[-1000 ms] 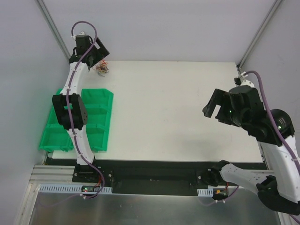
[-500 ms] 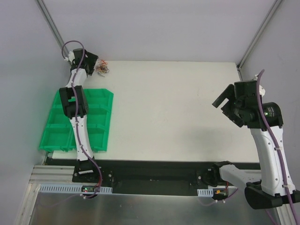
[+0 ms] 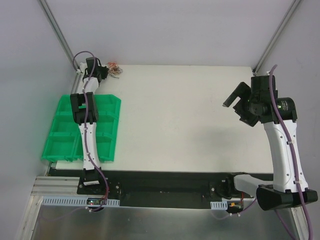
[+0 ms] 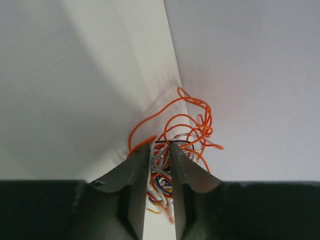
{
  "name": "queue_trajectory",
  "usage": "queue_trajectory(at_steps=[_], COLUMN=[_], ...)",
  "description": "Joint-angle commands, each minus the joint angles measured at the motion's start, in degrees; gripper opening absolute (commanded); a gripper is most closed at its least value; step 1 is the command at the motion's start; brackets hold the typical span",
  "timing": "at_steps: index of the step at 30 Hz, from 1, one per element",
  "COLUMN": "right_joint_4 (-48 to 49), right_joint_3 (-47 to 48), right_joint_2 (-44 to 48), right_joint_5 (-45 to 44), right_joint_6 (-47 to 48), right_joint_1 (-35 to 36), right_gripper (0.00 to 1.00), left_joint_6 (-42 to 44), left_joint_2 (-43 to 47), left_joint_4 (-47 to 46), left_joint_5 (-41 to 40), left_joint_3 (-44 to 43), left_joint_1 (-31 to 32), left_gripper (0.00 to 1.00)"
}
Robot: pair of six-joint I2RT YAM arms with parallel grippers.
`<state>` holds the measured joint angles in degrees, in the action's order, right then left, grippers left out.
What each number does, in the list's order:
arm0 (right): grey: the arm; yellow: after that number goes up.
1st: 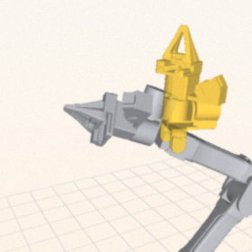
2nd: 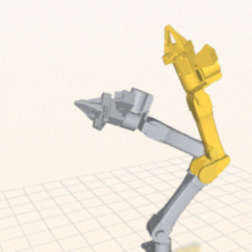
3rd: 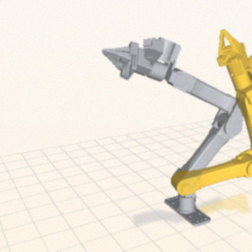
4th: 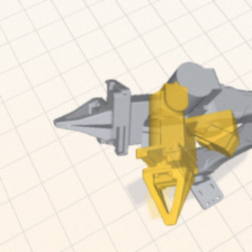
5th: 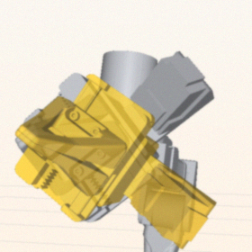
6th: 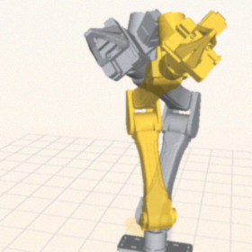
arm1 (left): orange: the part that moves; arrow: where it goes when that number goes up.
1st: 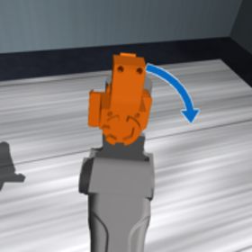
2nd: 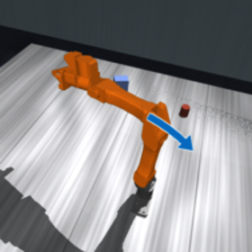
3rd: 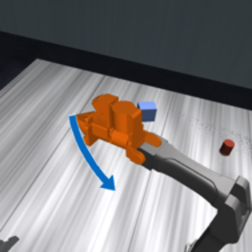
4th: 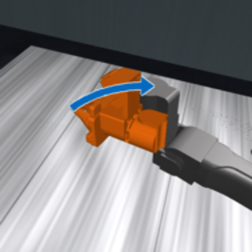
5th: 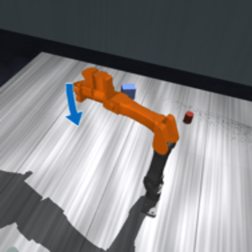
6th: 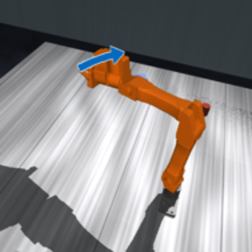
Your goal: Untangle the cables
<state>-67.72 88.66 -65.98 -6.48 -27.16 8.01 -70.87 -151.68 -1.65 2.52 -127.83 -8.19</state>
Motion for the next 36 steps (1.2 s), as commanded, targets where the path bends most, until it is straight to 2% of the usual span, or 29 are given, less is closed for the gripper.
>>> queue_trajectory(at_steps=[1, 5, 10, 14, 17, 20, 23, 28, 29, 30, 33, 36], right_joint_4=[1.8, 3.3, 5.8, 9.5, 11.3, 11.4, 12.5, 24.4, 25.7, 26.4, 26.3, 23.1], right_joint_3=[3.8, 4.7, 4.1, 0.6, -3.2, -7.4, -12.9, -28.7, -30.9, -32.8, -35.5, -34.8], right_joint_2=[-1.7, -4.2, -7.2, -8.6, -8.7, -8.5, -6.9, 2.2, 3.5, 4.6, 6.8, 5.3], right_joint_5=[4.5, 9.9, 17.0, 25.1, 30.4, 32.7, 33.3, 37.6, 37.9, 38.0, 35.6, 31.5], right_joint_6=[3.9, 8.4, 13.1, 14.5, 15.6, 17.4, 18.6, 11.4, 10.2, 9.7, 9.8, 12.6], right_joint_1=[-1.2, -1.2, -1.2, -1.2, -1.0, 0.8, 5.9, 14.0, 15.0, 15.9, 17.7, 20.4], right_gripper=[0.96, 0.96, 0.96, 0.96, 0.96, 0.96, 0.96, 0.96, 0.96, 0.96, 0.96, 0.96], left_joint_6=[2.7, 9.7, 23.3, 32.6, 38.4, 37.1, 33.4, 29.2, 28.8, 28.3, 28.8, 32.9], left_joint_2=[0.9, 6.4, 20.1, 34.0, 42.5, 50.1, 56.0, 64.0, 64.5, 64.4, 65.2, 69.4], left_joint_4=[-3.1, -3.0, 0.1, 1.4, 4.9, 5.9, 5.5, 4.9, 4.9, 4.9, 6.7, 10.9], left_joint_5=[3.6, 9.6, 14.9, 14.1, 14.4, 13.8, 14.4, 8.0, 7.8, 8.3, 11.3, 13.5], left_joint_3=[-2.2, 4.5, 21.2, 38.0, 46.2, 56.9, 66.0, 76.2, 77.0, 77.4, 77.5, 77.8], left_joint_1=[1.2, 3.3, 8.0, 15.6, 21.0, 27.1, 33.7, 44.6, 45.5, 46.0, 46.4, 46.7], left_gripper=[0.10, 0.00, 0.00, 0.00, 0.00, 0.00, 0.00, 0.00, 0.02, 0.08, 0.29, 0.53])
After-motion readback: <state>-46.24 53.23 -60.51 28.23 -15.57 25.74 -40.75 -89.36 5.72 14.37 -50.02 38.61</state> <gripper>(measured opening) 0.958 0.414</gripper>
